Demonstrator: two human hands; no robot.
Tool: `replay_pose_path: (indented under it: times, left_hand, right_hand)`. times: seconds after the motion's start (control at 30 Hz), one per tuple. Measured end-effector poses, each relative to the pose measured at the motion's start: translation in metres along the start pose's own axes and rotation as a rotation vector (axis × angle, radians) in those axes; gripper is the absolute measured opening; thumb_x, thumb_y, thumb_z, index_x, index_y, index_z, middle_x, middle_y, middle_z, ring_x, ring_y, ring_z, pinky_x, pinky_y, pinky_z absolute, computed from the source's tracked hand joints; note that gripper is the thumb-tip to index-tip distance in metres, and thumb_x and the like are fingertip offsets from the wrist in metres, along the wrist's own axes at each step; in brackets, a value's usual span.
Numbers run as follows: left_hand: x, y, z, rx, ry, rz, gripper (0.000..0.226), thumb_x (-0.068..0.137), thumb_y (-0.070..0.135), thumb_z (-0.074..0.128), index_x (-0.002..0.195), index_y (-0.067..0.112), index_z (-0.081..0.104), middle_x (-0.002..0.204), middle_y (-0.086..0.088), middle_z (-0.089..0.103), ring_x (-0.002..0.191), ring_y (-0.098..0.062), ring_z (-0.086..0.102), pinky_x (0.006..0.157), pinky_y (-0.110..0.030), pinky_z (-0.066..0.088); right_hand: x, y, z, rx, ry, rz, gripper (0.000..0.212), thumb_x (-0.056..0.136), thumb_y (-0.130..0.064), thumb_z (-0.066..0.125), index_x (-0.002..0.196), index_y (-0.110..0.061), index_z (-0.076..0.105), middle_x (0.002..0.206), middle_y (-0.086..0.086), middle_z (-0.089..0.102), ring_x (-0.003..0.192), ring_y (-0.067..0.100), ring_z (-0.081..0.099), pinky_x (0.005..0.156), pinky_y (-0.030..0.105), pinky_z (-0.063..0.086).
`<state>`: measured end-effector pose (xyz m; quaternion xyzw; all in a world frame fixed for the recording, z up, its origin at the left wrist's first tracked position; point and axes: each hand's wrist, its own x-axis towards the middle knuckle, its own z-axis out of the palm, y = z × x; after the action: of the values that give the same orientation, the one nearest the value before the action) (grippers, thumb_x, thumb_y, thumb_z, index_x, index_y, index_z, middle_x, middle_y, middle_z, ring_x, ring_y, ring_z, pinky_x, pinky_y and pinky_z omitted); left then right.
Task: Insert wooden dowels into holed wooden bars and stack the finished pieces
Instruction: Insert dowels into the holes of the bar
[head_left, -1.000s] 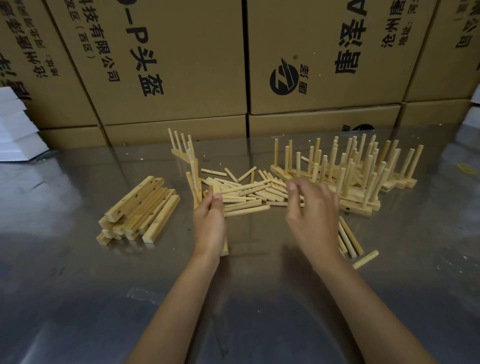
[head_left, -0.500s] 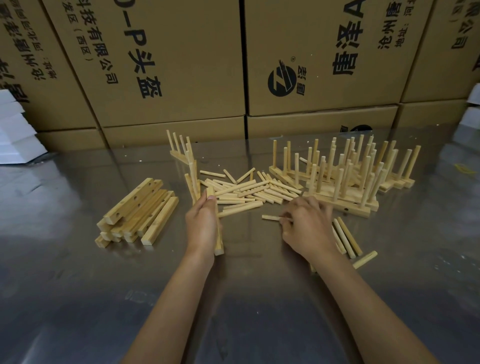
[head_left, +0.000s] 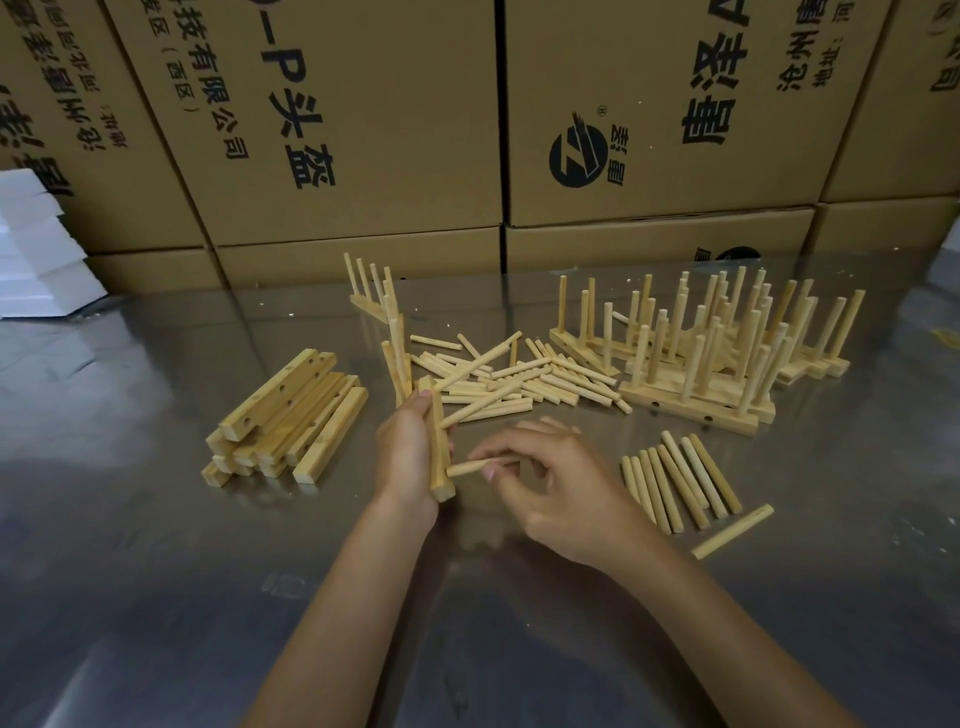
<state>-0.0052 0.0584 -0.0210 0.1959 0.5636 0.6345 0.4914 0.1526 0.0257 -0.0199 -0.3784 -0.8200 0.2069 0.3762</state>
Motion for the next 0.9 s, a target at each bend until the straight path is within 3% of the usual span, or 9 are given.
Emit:
replay_pose_path:
  times: [0.07,0.4,0.53,0.63,0.73,0.77,0.83,0.9]
  left_hand:
    - [-0.001,-0.002,0.001,0.015,0.002,0.021,0.033,0.101,0.031,0.052,0.128,0.015,0.064,0.102,-0.007,0.062,0.064,-0.015,0.053,0.061,-0.029,0.044]
    - [-0.009,-0.011,0.007,0.049,0.044,0.169,0.035,0.103,0.031,0.048,0.135,0.025,0.061,0.122,-0.006,0.066,0.082,-0.018,0.054,0.068,-0.032,0.044]
    - [-0.01,-0.013,0.01,-0.005,0.043,0.143,0.035,0.104,0.028,0.046,0.135,0.02,0.061,0.116,-0.008,0.063,0.088,-0.024,0.054,0.064,-0.031,0.043]
    - [-0.008,-0.01,0.009,-0.072,0.019,0.148,0.034,0.105,0.026,0.045,0.133,0.014,0.062,0.112,-0.012,0.066,0.092,-0.026,0.062,0.068,-0.032,0.05]
    - [-0.006,-0.01,0.006,-0.105,-0.017,0.12,0.037,0.105,0.027,0.043,0.133,0.01,0.06,0.095,-0.009,0.063,0.083,-0.021,0.061,0.072,-0.034,0.05]
    - [-0.005,-0.011,0.005,-0.104,-0.004,0.097,0.037,0.105,0.029,0.043,0.133,0.011,0.06,0.091,-0.006,0.062,0.08,-0.019,0.059,0.072,-0.034,0.049]
    - [-0.002,-0.01,0.003,-0.118,0.015,0.044,0.039,0.104,0.031,0.044,0.134,0.012,0.06,0.081,-0.003,0.061,0.074,-0.018,0.057,0.072,-0.033,0.049]
    - [-0.002,-0.009,0.003,-0.131,0.019,0.019,0.04,0.104,0.03,0.043,0.133,0.009,0.06,0.069,0.0,0.058,0.063,-0.015,0.054,0.063,-0.03,0.047]
  right_hand:
    - [-0.001,-0.001,0.002,-0.069,0.02,-0.038,0.016,0.092,-0.021,0.063,0.103,-0.029,0.073,0.087,-0.013,0.061,0.089,0.001,0.044,0.083,0.028,0.031]
    - [0.0,-0.002,0.002,-0.168,0.038,-0.134,0.022,0.088,-0.01,0.062,0.095,-0.029,0.072,0.076,-0.019,0.05,0.082,0.007,0.04,0.079,0.03,0.03]
    - [0.0,-0.005,0.001,-0.234,0.073,-0.177,0.021,0.088,-0.012,0.059,0.095,-0.029,0.072,0.078,-0.021,0.049,0.086,0.01,0.043,0.087,0.029,0.028]
    - [-0.001,-0.011,0.005,-0.312,0.152,-0.188,0.027,0.087,-0.018,0.058,0.108,-0.031,0.07,0.102,-0.017,0.061,0.106,0.009,0.046,0.103,0.04,0.029]
    - [0.001,-0.019,0.01,-0.327,0.286,-0.173,0.048,0.087,-0.028,0.063,0.133,-0.027,0.053,0.142,-0.007,0.045,0.136,0.013,0.034,0.116,0.04,0.022]
    - [0.001,-0.021,0.009,-0.283,0.369,-0.161,0.049,0.087,-0.032,0.065,0.134,-0.024,0.051,0.142,-0.005,0.045,0.136,0.012,0.036,0.115,0.036,0.023]
    - [0.0,-0.019,0.006,-0.17,0.51,-0.098,0.035,0.089,-0.039,0.065,0.119,-0.025,0.051,0.117,-0.011,0.053,0.114,0.005,0.049,0.103,0.027,0.033]
    - [-0.002,-0.015,0.004,-0.162,0.407,0.034,0.022,0.091,-0.052,0.057,0.097,-0.032,0.051,0.085,-0.019,0.055,0.083,0.0,0.053,0.089,0.029,0.04]
